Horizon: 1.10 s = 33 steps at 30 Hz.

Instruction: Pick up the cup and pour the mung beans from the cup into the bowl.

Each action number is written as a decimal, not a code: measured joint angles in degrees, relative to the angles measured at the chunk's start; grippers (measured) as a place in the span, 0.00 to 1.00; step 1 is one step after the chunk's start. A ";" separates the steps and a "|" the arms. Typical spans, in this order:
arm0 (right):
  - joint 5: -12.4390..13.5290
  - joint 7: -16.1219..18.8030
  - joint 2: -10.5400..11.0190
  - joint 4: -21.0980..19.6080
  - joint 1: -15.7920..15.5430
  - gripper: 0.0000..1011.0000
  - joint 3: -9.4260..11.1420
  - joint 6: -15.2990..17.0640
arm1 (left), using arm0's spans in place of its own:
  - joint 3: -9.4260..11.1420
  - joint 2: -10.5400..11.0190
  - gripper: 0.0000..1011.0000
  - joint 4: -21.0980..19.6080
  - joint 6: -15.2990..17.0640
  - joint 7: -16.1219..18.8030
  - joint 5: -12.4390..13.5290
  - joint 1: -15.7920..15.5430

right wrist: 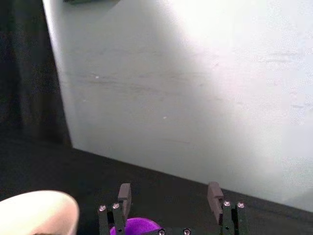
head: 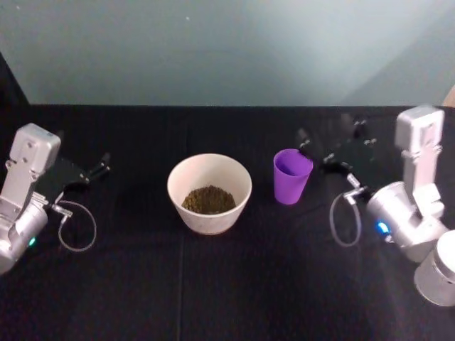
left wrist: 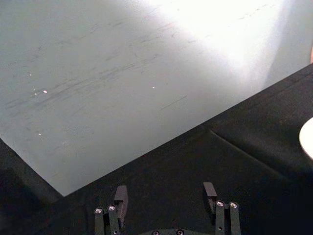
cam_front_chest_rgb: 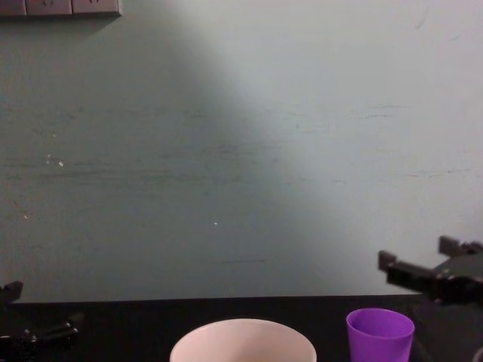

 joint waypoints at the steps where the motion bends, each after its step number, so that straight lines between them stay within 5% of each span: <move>1: -0.12 -0.29 0.25 -0.57 -0.16 0.99 0.30 0.34 | 0.00 0.00 0.99 0.00 0.00 0.00 0.00 0.00; 8: -1.49 -2.95 1.96 -2.97 -1.67 0.99 3.36 4.04 | 0.00 0.00 0.99 0.00 0.00 0.00 0.00 0.00; 15: -2.71 -3.66 2.70 -0.98 -2.14 0.99 4.88 7.00 | 0.00 0.00 0.99 0.00 0.00 0.00 0.01 0.00; 25: -2.17 -1.14 2.12 4.94 -1.38 0.99 4.70 5.18 | 0.00 0.00 0.99 0.00 0.00 0.00 0.00 0.00; 33: -2.31 -1.06 1.96 5.43 -1.29 0.99 4.72 3.70 | 0.00 0.00 0.99 0.00 0.00 0.00 0.00 0.00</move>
